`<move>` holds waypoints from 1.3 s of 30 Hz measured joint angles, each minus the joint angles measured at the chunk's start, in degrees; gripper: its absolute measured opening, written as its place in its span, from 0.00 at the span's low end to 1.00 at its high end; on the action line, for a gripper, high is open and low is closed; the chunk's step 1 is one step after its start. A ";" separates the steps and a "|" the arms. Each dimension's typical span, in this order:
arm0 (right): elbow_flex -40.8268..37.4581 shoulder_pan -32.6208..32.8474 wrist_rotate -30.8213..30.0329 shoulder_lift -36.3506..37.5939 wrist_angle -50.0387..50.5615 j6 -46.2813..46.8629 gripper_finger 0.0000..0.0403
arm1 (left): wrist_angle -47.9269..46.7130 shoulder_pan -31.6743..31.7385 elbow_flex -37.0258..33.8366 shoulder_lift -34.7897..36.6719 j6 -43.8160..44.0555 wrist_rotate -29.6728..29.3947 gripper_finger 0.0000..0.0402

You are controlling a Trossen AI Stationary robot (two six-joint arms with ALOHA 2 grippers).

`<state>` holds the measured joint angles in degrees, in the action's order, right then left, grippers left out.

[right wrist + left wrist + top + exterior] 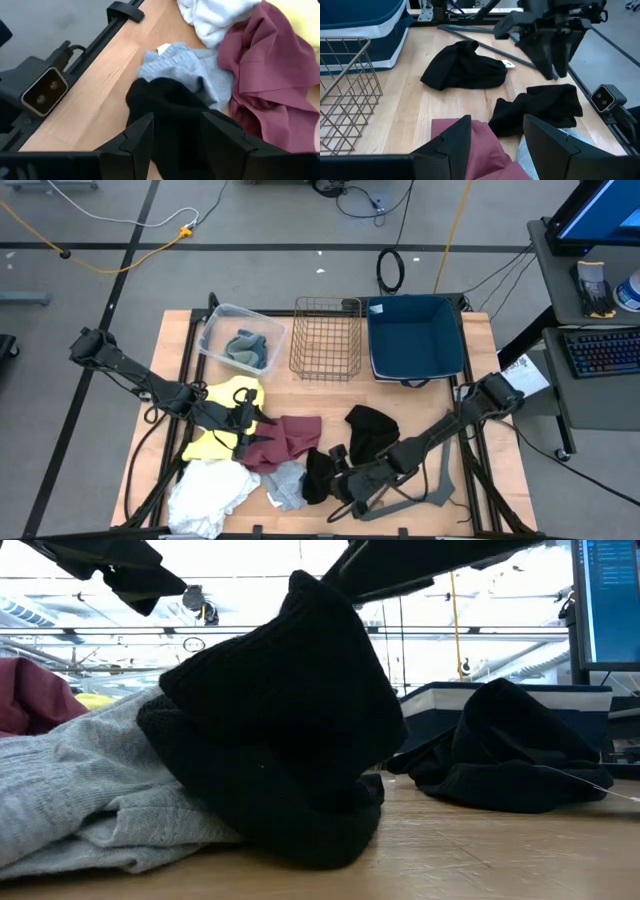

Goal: Pick & Place Cloths
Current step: Put the black sock into the transparent bin

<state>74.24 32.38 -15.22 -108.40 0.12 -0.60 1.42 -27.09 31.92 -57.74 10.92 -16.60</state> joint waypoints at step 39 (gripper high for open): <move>-2.65 -1.21 6.38 -8.48 -9.91 7.68 0.39 | 1.87 -0.04 0.00 0.01 -1.77 0.02 0.46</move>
<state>71.59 31.18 -8.84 -116.87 -9.79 7.08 3.29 -27.14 31.92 -57.72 9.15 -16.58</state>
